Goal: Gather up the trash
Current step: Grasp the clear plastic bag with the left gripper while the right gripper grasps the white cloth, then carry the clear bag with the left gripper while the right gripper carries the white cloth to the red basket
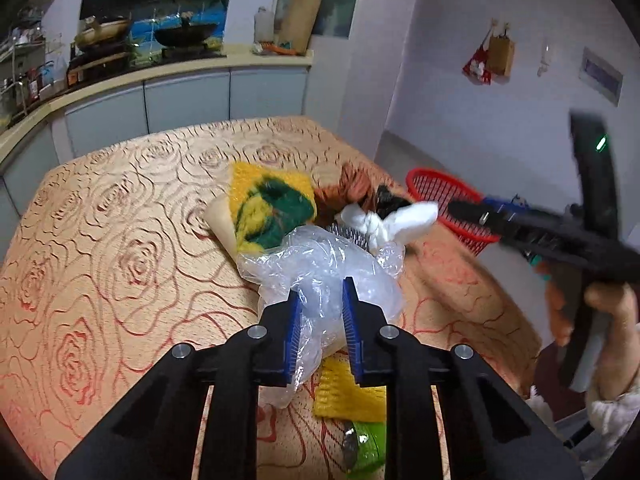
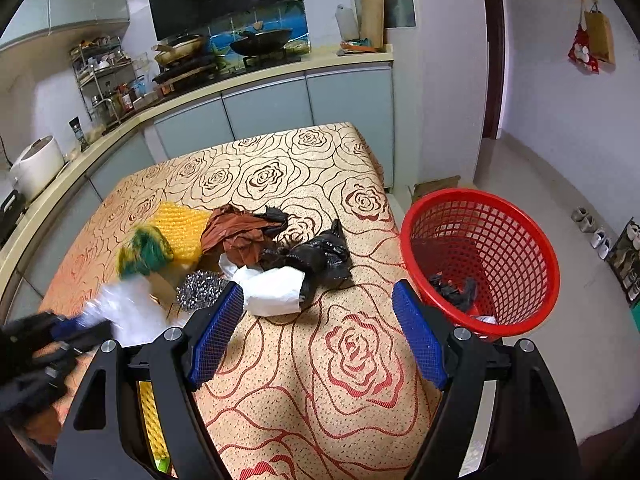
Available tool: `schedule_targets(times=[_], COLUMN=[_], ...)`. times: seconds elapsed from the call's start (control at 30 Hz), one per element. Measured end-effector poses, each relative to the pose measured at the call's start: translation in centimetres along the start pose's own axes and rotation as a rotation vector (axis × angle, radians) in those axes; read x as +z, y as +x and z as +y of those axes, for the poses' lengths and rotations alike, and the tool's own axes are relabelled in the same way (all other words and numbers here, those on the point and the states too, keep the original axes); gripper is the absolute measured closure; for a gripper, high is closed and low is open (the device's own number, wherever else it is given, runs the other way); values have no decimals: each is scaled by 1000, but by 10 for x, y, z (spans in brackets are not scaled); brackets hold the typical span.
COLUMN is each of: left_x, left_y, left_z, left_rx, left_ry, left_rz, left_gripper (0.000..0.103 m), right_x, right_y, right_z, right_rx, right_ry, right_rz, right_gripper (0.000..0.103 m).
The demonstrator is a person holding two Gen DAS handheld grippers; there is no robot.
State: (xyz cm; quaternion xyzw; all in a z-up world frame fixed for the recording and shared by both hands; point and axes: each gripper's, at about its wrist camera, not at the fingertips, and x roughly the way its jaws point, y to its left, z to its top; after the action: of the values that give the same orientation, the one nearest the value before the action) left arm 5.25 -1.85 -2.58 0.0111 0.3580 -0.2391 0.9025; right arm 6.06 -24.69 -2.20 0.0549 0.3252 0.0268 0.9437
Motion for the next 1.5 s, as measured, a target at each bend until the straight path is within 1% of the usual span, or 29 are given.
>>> schedule_targets(times=[0.1,0.23,0.33,0.4,0.5,0.53,0.67,0.73,0.87,0.97,1.07,1.17,1.2,1.3,1.5], left_x=[6,13,21,25,29,30,31,31,29,28,29,29,30,29,27], left_y=[-20,-41,-51,-55,-60,-61,-61,-60,-60,-59,-59,-60,-60,-61,-62], left_z=[0,1,8,13,18,20,23,24,27,27,27,28,28,31,25], left_rx=[-2,34,82,129,168,177,192,211,219,223,232,236,238,238,250], left_ry=[-2,6,-12,-20,-35,-40,-46,-45,-67,-70,-65,-71,-76,-82,-79], left_rz=[-46,-98,-134,-157,-178,-185,-189,-192,-198,-194,-193,-196,-199,-201,-209], left_gripper=[85,85,85,85,85,85,85,85,85,85,84,84,84,84,84], right_x=[-3,-4,-3,-2,-1,-1,-1,-2,-4,-4,-4,-6,-7,-9,-10], right_y=[3,9,17,23,30,33,44,47,58,63,62,58,55,46,17], right_z=[4,8,13,16,21,23,28,31,36,38,40,40,40,39,34], right_rx=[8,21,25,21,25,24,19,20,26,42,45,59,61,73,95], right_ry=[-8,-15,-18,-22,-33,-37,-42,-47,-64,-67,-79,-88,-88,-82,-61], right_rz=[9,15,20,19,21,21,38,42,67,76,69,70,68,59,21], right_gripper=[29,29,29,29,36,37,44,46,56,65,74,86,88,90,91])
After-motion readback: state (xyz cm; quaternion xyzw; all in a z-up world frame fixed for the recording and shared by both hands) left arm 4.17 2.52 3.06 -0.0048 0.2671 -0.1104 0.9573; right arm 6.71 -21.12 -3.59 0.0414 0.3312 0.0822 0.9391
